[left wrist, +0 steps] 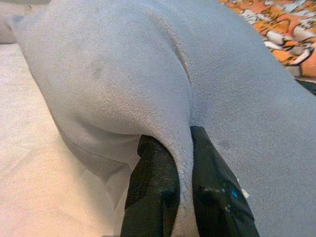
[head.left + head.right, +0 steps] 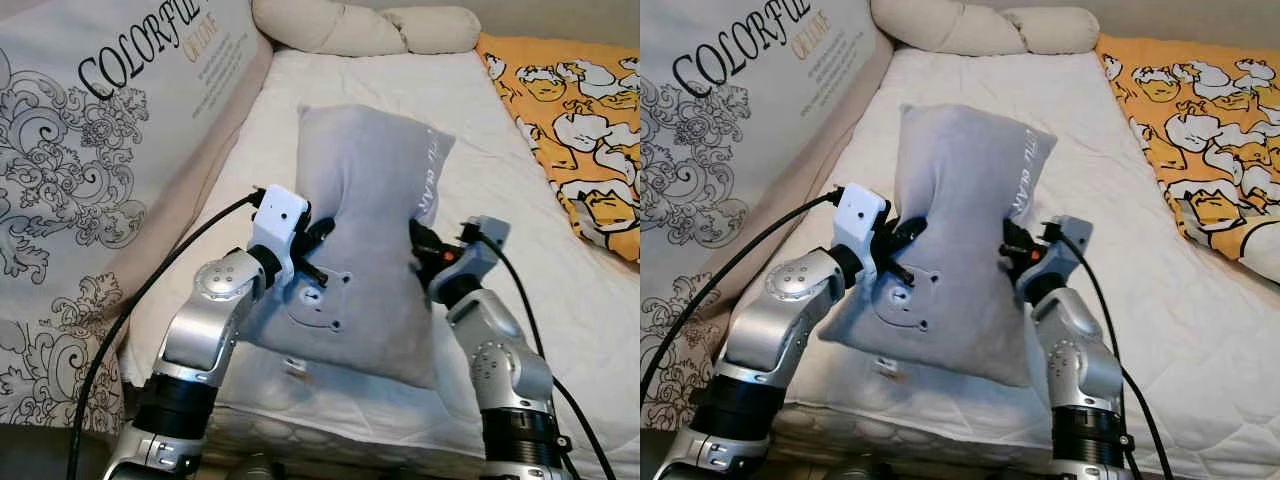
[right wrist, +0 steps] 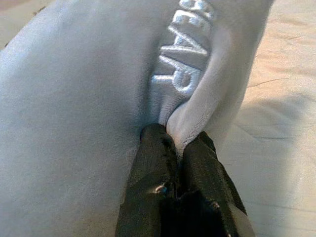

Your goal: Clean up the room

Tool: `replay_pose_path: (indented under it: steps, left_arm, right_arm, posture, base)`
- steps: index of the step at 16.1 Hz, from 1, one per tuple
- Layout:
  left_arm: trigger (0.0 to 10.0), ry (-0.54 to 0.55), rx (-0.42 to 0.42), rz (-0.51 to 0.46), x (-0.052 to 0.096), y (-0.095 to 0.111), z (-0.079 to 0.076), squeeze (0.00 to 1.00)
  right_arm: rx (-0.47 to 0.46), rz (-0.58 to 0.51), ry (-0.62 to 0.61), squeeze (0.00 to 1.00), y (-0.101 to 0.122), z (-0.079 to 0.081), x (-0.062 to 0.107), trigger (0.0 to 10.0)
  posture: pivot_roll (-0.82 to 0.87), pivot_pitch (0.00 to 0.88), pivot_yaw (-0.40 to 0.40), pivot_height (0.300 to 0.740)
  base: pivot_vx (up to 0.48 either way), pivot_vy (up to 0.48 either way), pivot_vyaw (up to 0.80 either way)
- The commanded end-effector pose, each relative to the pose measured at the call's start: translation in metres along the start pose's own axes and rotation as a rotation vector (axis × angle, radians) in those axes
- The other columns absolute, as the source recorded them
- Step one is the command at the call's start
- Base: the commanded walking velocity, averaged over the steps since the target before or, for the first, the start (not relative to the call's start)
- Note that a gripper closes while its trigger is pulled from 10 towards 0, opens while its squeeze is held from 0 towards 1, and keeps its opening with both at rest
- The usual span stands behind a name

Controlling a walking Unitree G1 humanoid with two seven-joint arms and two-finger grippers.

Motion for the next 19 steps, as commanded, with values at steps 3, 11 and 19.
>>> replay_pose_path:
  steps: [3,11,19]
  left_arm:
    - [10.0,-0.003,-0.031,-0.021,-0.0023,0.0072,-0.0020,0.00]
    - [10.0,0.024,-0.031,-0.025,-0.0044,0.0086,0.0019,0.00]
    - [10.0,0.034,-0.034,-0.026,-0.0061,0.0091,0.0047,0.00]
  right_arm:
    - [0.039,0.018,0.008,0.00,-0.0041,0.0063,0.0010,10.0]
    - [0.019,0.007,-0.016,0.00,-0.0024,0.0043,-0.0012,10.0]
    - [-0.015,0.007,-0.066,0.00,-0.0036,-0.0002,-0.0018,10.0]
  posture:
    - [-0.01,0.000,0.048,0.740]
    - [0.00,0.000,0.038,0.740]
    - [-0.01,0.000,0.047,0.740]
  base:
    - [0.000,0.000,-0.18]
    - [0.000,0.252,-0.27]
    - [0.000,0.384,-0.10]
Point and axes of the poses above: a point about 5 cm out from each wrist's last joint towards the gripper, its own x axis pointing back from the gripper into the wrist, its own y axis along the axis of the wrist's last joint, z = x × y, the point moved 3 cm from there along -x, pointing out of the wrist towards the gripper, and after that the axes turned 9 degrees about -x, right-handed, at the moved point
